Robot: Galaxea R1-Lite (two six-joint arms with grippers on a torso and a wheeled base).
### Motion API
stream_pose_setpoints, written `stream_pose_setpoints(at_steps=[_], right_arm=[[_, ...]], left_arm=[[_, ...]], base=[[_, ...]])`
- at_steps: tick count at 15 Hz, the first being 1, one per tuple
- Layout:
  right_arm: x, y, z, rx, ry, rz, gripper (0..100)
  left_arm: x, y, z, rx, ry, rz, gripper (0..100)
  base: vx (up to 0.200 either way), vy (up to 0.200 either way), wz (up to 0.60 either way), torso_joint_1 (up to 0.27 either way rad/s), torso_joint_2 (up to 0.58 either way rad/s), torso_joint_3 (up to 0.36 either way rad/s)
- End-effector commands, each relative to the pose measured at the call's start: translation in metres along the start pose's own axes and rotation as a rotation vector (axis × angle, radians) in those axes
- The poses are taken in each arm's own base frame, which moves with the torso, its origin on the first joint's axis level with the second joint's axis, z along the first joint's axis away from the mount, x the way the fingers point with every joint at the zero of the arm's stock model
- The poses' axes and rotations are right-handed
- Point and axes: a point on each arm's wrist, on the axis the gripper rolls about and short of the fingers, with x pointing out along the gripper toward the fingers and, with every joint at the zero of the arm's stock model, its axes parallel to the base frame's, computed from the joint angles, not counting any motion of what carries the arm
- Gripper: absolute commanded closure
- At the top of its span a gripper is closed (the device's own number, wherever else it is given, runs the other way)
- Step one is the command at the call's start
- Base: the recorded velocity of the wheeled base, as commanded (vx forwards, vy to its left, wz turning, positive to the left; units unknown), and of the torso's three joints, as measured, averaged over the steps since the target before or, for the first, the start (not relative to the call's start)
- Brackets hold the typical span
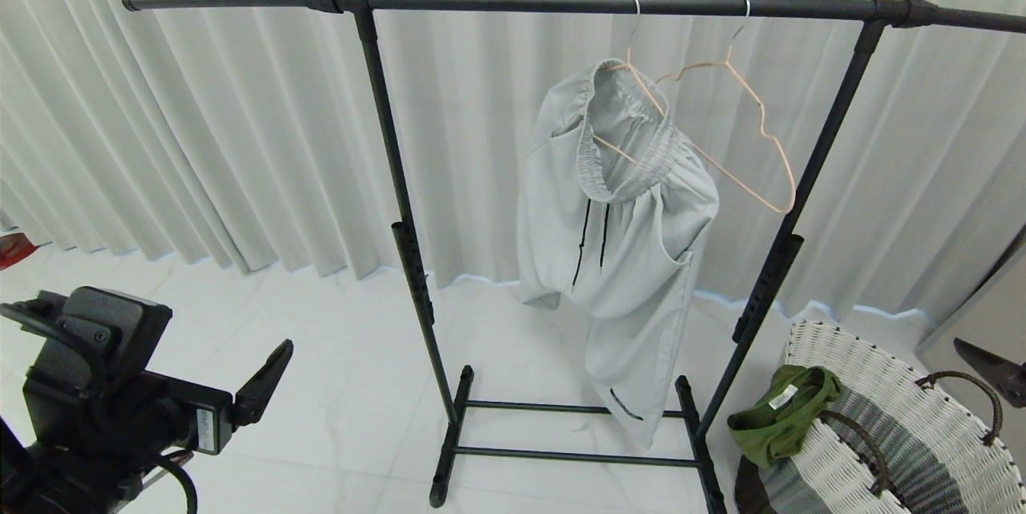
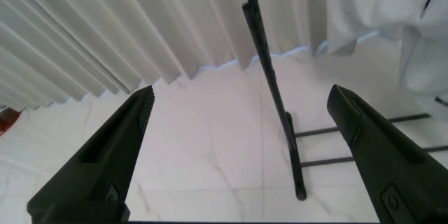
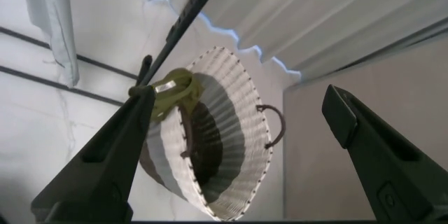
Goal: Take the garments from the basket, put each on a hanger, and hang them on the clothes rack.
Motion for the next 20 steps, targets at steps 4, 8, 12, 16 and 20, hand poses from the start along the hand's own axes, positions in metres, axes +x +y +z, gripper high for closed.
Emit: stream_pose_setpoints(at_steps=[4, 8, 12, 16, 20], right_arm=[[0.002, 0.002, -0.004, -0.004, 0.018, 0.005, 0], [0.002, 0.004, -0.011, -0.005, 0.045, 0.009, 0], [0.003, 0.001, -0.014, 0.006, 0.064, -0.016, 0], [0.003, -0.001, -0.021, 0.012, 0.097, -0.044, 0], [0.003, -0.002, -0.023, -0.009, 0.104, -0.051, 0]], left_arm=[[-0.003, -0.002, -0.012, -0.018, 0.048, -0.009, 0], [-0.001, -0.002, -0.015, -0.047, 0.075, 0.001, 0], [-0.002, -0.002, -0.017, -0.038, 0.078, -0.003, 0], [-0.002, -0.003, -0.016, -0.025, 0.074, -0.009, 0], [-0.003, -0.006, -0.015, 0.008, 0.066, -0.033, 0]], base=[[0.000, 0.000, 0.00, -0.205, 0.49, 0.281], [0.000, 0.000, 0.00, -0.183, 0.48, 0.284], [0.000, 0.000, 0.00, -0.164, 0.47, 0.297], [0.000, 0.000, 0.00, -0.083, 0.27, 0.179], [0.000, -0.200, 0.00, -0.010, 0.03, 0.021]])
